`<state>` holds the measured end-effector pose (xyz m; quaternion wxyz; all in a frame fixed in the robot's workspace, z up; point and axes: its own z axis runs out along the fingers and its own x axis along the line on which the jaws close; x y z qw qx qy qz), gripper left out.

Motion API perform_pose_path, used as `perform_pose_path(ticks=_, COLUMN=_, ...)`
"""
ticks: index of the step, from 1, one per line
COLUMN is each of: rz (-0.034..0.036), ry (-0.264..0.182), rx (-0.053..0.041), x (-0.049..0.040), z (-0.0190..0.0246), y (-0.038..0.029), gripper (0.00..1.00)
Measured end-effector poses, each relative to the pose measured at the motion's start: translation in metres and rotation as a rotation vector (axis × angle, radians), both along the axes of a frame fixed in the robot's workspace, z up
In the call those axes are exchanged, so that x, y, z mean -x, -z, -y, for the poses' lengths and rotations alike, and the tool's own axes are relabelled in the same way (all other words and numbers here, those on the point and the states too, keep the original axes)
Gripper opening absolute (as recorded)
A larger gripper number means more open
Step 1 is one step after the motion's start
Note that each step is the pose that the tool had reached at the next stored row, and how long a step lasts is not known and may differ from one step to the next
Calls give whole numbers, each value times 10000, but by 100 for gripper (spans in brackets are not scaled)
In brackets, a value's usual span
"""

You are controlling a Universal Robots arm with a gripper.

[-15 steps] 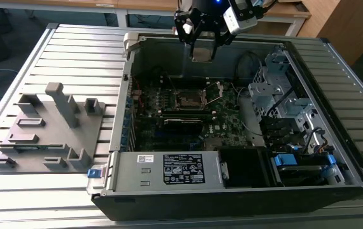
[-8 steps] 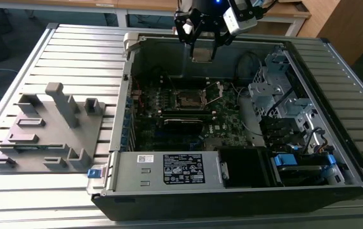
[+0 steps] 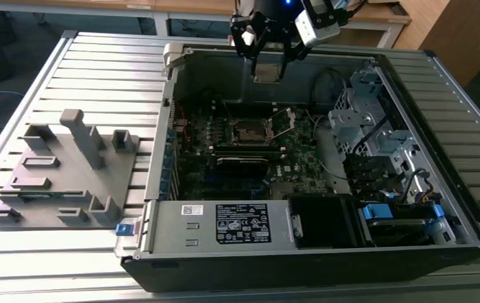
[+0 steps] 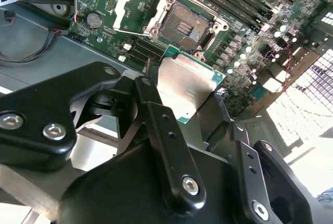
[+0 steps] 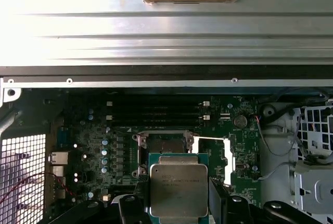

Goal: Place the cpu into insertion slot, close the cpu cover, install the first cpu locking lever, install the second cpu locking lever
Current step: 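Place the cpu into insertion slot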

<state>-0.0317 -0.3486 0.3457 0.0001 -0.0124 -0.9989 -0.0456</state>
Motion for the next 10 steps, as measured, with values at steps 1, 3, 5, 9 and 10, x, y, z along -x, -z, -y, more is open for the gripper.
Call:
perform_pose_path(ticks=1, rz=0, ry=0, rx=1, x=0, z=0, y=1, gripper=54)
perform_pose_path(ticks=3, rz=-1, ry=0, rx=2, x=0, z=0, y=49, gripper=54)
perform_pose_path(ticks=5, rz=-1, ry=0, rx=1, x=0, z=0, y=49, gripper=54)
perform_pose_path(ticks=9, rz=0, ry=-1, rx=1, x=0, z=0, y=61, gripper=54)
perform_pose_path(ticks=10, rz=-1, ry=-1, rx=2, x=0, z=0, y=63, gripper=54)
